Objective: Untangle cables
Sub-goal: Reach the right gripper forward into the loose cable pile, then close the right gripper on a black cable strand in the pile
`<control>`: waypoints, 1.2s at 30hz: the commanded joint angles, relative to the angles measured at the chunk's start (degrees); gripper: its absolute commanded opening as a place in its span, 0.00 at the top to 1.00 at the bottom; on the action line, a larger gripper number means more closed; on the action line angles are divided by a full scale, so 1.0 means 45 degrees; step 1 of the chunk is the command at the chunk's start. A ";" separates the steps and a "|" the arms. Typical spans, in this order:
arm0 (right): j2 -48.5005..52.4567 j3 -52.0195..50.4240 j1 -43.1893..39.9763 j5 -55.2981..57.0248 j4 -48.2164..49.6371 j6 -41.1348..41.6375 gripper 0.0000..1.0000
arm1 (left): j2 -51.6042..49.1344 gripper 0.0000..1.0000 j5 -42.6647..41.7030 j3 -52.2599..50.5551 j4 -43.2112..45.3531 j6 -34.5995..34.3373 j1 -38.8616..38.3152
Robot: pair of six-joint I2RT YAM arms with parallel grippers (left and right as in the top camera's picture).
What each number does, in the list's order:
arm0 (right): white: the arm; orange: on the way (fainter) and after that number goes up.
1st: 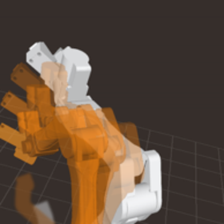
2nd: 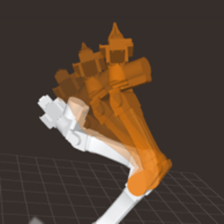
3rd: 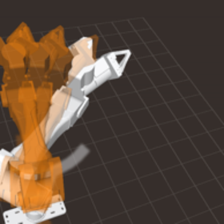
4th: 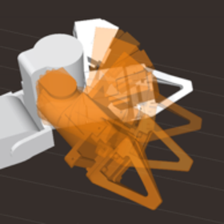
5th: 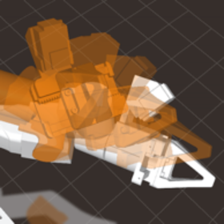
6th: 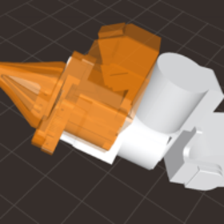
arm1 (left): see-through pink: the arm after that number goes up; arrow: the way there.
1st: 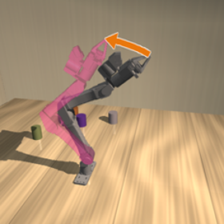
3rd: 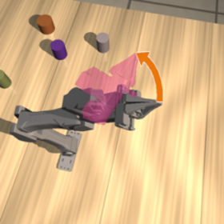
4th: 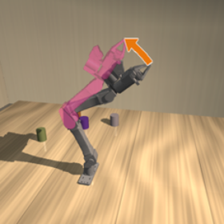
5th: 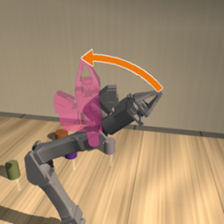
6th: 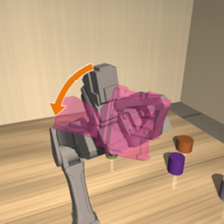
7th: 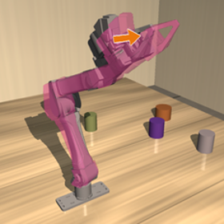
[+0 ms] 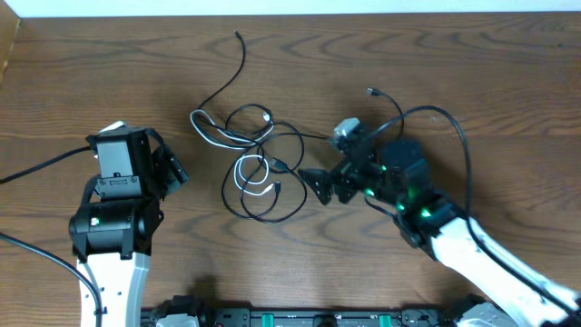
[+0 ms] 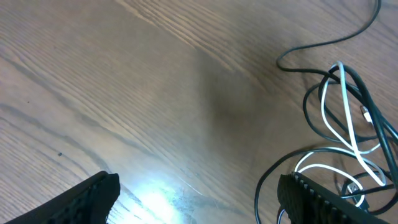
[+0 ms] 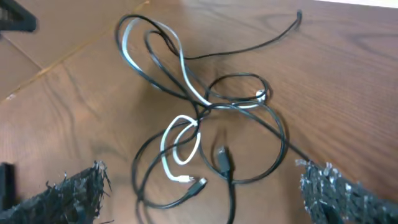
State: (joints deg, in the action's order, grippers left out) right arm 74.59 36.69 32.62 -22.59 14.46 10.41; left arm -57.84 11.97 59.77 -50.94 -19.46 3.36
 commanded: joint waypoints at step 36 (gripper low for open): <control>0.7650 0.7766 0.1146 -0.1739 -0.0408 -0.0141 0.23 | 0.0053 0.14 0.0121 0.0044 0.0000 -0.0063 0.0073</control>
State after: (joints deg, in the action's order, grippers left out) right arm 109.36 70.78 36.47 -29.19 12.78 8.99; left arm -57.84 11.97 59.77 -50.94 -19.46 3.36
